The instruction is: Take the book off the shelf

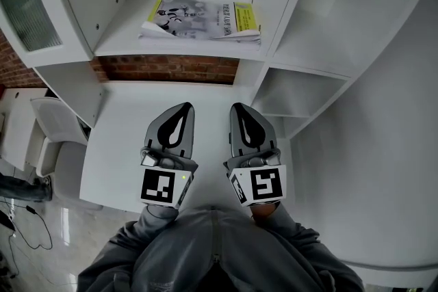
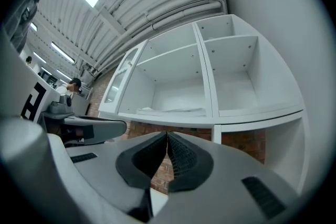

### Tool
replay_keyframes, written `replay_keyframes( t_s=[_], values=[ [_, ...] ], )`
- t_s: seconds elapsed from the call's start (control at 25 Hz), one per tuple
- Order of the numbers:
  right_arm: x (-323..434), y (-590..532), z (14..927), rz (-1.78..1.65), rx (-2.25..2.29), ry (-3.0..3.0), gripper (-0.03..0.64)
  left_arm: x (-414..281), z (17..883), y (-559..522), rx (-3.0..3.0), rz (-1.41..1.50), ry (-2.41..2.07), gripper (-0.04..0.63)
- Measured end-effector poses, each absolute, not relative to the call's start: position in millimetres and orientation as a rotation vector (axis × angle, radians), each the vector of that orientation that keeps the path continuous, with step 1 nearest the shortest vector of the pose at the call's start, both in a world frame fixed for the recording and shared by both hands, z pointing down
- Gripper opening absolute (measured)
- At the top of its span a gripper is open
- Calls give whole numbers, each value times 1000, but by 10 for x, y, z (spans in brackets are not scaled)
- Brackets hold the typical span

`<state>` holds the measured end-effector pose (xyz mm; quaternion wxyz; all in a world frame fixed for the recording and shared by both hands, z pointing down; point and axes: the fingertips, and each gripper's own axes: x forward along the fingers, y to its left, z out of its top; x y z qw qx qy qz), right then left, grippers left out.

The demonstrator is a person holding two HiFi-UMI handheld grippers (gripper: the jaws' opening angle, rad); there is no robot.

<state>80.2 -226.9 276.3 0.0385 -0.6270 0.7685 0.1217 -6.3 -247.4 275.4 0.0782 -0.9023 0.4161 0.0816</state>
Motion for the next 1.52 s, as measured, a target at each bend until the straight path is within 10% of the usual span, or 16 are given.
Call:
replay_keyframes(
  t_s=[1.52],
  values=[
    [493,-3053,2046,1488,-1875,2873,43,123,2083,-3179,-2105,-375,882,9]
  ],
)
